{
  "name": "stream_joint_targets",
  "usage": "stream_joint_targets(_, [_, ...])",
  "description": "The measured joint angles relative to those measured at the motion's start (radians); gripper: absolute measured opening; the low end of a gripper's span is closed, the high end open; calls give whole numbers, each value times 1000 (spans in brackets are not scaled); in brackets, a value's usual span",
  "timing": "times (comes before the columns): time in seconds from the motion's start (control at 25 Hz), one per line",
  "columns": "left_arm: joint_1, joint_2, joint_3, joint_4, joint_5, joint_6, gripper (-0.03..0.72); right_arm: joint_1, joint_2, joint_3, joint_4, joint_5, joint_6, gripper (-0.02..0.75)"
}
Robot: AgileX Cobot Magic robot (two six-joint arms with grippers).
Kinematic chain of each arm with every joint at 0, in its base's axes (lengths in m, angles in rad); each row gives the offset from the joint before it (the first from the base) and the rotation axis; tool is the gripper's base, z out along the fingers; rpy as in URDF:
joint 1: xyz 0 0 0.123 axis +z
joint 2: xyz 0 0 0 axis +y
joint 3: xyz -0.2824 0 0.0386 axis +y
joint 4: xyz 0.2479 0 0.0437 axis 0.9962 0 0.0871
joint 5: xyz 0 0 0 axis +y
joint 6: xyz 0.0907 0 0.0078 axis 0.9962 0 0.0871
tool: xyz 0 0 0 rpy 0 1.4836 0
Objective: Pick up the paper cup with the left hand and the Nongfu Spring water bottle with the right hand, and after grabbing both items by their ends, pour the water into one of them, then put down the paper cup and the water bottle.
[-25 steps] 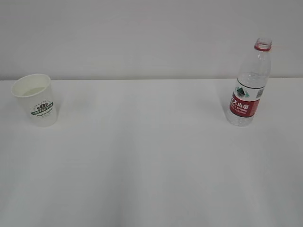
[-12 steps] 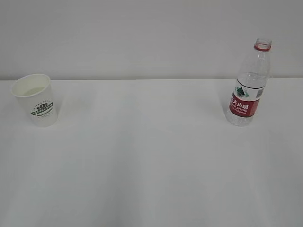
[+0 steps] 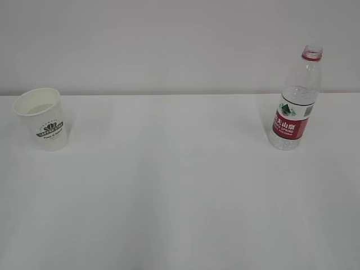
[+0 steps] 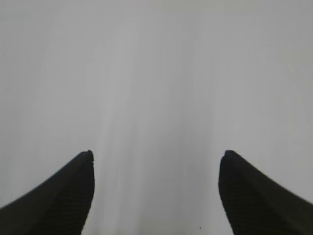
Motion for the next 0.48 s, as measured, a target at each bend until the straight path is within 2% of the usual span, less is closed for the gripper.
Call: stream_joint_targets(0.48, [-1,-165,0,0,2,0,516,0,-142,0,-2,6,0,591])
